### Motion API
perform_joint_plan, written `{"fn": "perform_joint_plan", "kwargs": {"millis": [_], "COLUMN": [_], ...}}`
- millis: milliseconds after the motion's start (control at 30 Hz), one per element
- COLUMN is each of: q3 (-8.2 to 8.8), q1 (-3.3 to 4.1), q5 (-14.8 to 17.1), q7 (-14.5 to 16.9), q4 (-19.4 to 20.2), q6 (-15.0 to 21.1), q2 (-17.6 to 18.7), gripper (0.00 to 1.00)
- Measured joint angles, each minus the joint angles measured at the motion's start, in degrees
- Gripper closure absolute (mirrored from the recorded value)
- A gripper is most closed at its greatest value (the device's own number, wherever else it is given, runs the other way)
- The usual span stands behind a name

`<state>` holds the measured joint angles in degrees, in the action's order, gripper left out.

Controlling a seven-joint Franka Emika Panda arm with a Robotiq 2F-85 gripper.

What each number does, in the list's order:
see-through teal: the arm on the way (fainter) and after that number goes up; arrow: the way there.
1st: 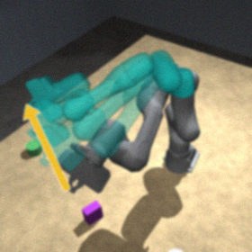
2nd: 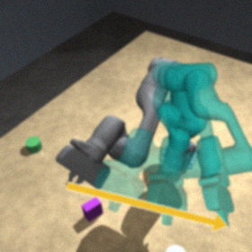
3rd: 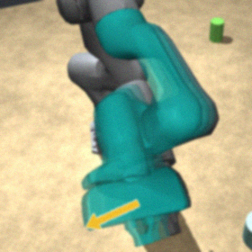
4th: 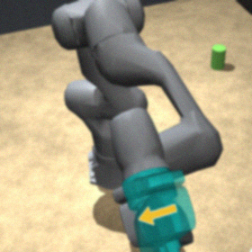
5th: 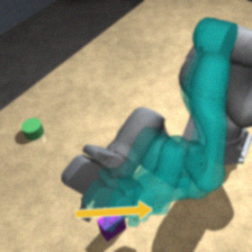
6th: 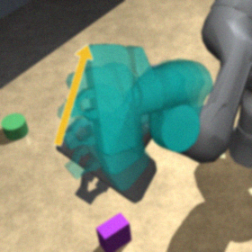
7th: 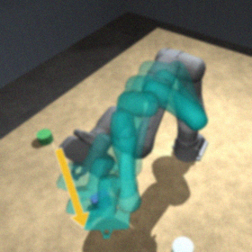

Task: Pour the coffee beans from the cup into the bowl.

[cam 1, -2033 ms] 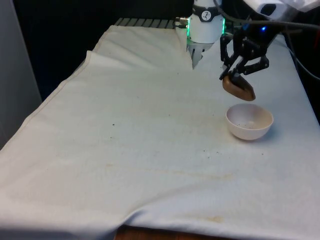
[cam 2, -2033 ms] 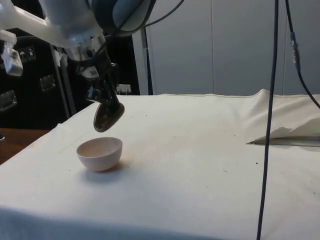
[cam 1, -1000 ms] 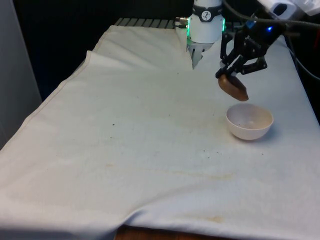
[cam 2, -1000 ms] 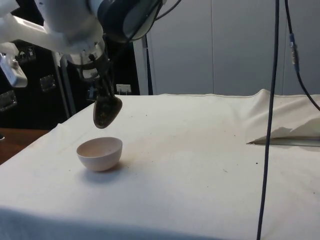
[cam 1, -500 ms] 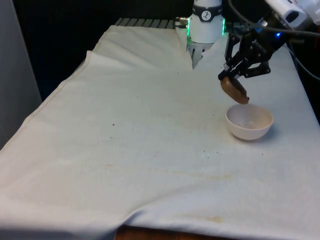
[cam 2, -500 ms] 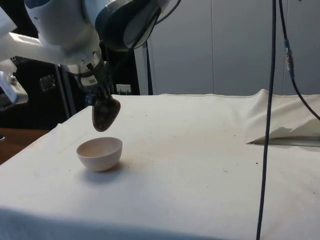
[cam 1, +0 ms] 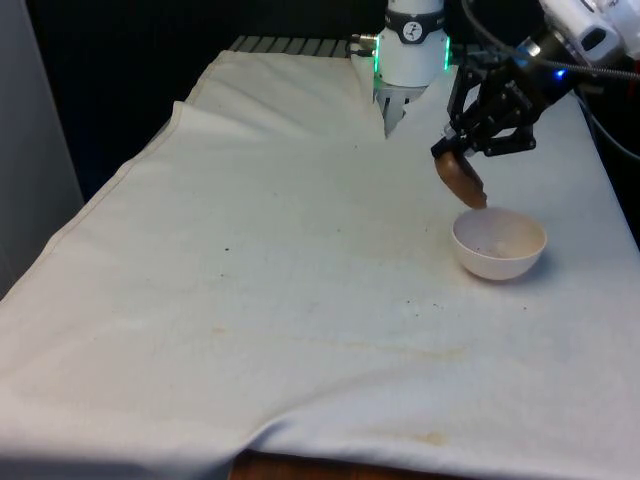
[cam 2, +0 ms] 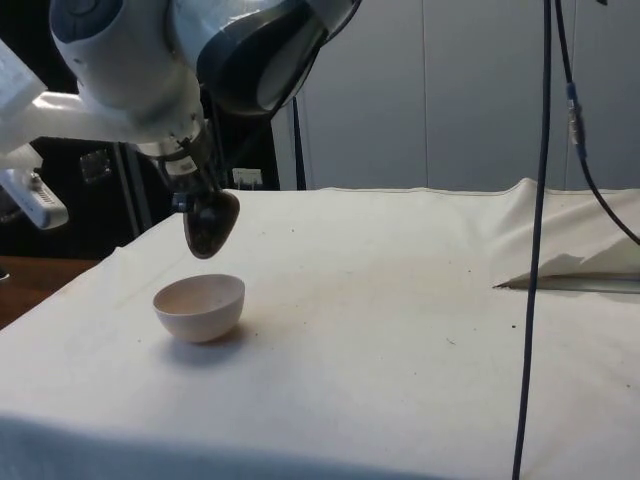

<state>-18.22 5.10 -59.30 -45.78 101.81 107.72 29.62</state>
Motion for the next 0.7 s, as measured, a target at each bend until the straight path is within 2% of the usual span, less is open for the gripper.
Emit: {"fn": "perform_joint_plan", "kwargs": {"millis": [233,700], "q3": [-0.34,-3.21], "q1": [0.17,0.52], "q5": [-2.86,-7.16], "q7": [0.00,-0.34], "q4": [-0.40,-1.49], "q6": [-1.66,-6.76], "q2": [0.57,2.01], "gripper": [1.00,1.00]}}
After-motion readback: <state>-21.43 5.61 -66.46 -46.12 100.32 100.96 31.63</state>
